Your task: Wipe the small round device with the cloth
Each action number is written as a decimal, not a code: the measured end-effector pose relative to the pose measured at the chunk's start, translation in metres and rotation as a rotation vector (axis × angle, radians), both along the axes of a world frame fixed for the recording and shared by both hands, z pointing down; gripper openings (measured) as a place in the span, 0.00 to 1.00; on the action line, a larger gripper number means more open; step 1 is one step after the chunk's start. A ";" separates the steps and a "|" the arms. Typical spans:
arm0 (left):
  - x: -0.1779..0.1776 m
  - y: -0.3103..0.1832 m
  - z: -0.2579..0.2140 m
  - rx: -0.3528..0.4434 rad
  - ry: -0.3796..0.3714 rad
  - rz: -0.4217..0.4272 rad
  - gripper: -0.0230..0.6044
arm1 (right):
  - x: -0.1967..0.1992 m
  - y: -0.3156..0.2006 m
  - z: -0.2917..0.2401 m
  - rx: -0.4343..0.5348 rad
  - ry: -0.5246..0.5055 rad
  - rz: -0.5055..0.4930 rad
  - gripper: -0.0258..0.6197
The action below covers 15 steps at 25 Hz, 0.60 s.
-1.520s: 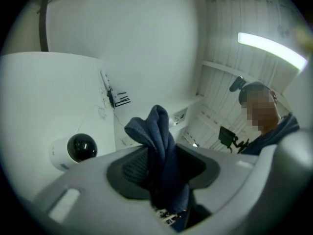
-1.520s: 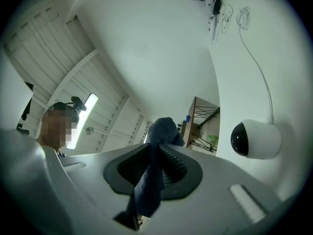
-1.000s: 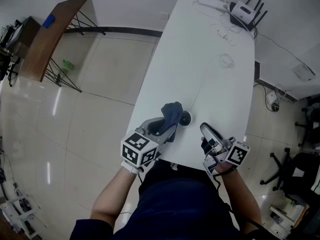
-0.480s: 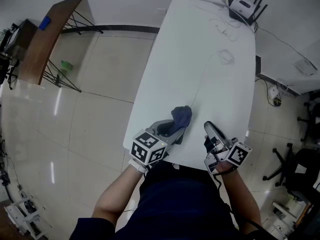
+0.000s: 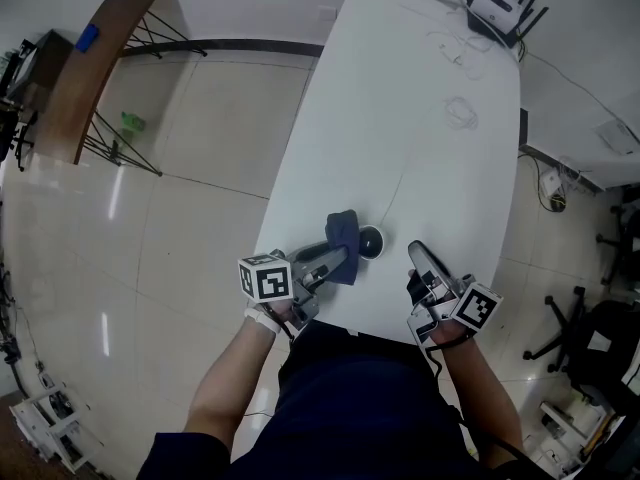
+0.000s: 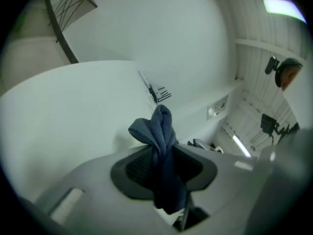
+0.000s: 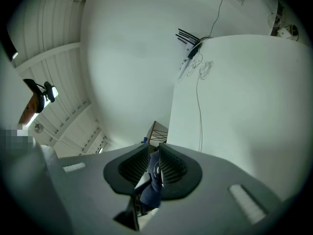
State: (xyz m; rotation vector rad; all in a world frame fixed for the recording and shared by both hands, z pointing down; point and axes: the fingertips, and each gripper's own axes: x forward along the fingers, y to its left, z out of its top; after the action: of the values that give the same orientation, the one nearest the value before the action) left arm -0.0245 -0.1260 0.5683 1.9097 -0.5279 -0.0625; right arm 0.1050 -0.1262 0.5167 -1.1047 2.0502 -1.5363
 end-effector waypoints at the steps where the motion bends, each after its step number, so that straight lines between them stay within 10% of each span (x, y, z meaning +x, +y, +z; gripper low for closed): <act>1: -0.001 -0.001 0.006 -0.013 0.011 -0.011 0.23 | -0.001 0.000 0.001 -0.002 -0.002 -0.002 0.14; 15: -0.007 0.014 0.065 0.035 -0.586 0.178 0.23 | -0.001 0.006 -0.003 0.007 -0.001 0.002 0.14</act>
State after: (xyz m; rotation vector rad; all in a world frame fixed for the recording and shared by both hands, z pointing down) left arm -0.0315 -0.1124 0.6335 1.9937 -0.7418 0.6231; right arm 0.1043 -0.1200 0.5135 -1.1032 2.0518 -1.5275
